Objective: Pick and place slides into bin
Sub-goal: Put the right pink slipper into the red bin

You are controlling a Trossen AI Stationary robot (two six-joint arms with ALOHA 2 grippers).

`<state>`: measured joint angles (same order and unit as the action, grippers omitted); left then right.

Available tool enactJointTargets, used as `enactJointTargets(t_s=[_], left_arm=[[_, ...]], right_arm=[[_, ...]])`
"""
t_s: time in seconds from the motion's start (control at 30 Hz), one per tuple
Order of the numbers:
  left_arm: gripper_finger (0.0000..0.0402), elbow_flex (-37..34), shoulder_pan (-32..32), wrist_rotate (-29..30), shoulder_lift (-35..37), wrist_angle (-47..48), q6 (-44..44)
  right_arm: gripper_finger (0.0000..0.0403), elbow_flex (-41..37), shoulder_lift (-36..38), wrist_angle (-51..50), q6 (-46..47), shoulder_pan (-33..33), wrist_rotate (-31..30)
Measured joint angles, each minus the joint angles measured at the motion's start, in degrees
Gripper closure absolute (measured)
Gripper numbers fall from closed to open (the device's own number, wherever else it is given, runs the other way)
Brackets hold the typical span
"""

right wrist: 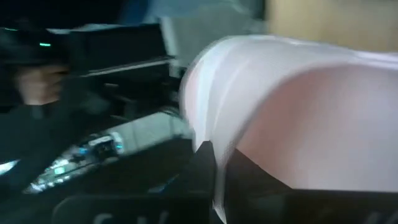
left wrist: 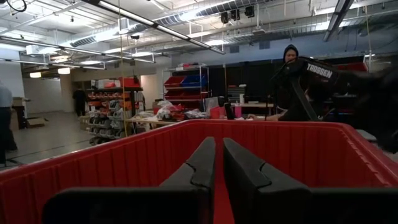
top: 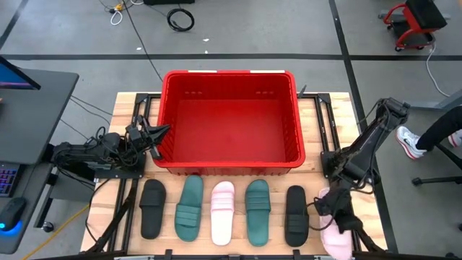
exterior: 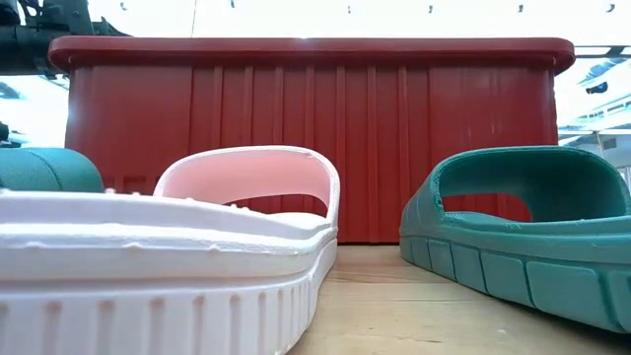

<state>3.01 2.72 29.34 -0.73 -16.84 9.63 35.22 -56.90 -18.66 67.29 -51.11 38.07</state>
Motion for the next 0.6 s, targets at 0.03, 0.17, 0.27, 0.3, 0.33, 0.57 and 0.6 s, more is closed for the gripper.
enactJointTargets(t_s=[0.03,0.17,0.27,0.3,0.33,0.57,0.6], left_arm=[[0.0366,0.0,0.0,0.0,0.0,0.02,0.0],[0.0373,0.0,0.0,0.0,0.0,0.02,0.0],[0.0378,0.0,0.0,0.0,0.0,0.02,0.0],[0.0378,0.0,0.0,0.0,0.0,0.0,0.0],[0.0378,0.0,0.02,0.0,0.0,0.0,0.0],[0.0367,0.0,0.0,0.0,0.0,0.0,0.0],[0.0366,0.0,0.0,0.0,0.0,0.0,0.0]], right_arm=[[0.0389,2.35,0.0,-0.55,0.24,0.15,0.06],[0.0394,13.12,-0.38,-12.17,-0.15,3.3,-0.94],[0.0394,22.58,-0.9,-24.67,-5.81,7.71,-6.55],[0.0394,25.61,-1.14,-28.37,-8.55,9.59,-8.68],[0.0394,28.52,-1.46,-31.61,-11.49,11.52,-10.94],[0.0394,44.08,-6.58,-43.85,-32.79,29.95,-15.95],[0.0394,46.11,-8.02,-45.6,-36.16,33.14,-15.29]])
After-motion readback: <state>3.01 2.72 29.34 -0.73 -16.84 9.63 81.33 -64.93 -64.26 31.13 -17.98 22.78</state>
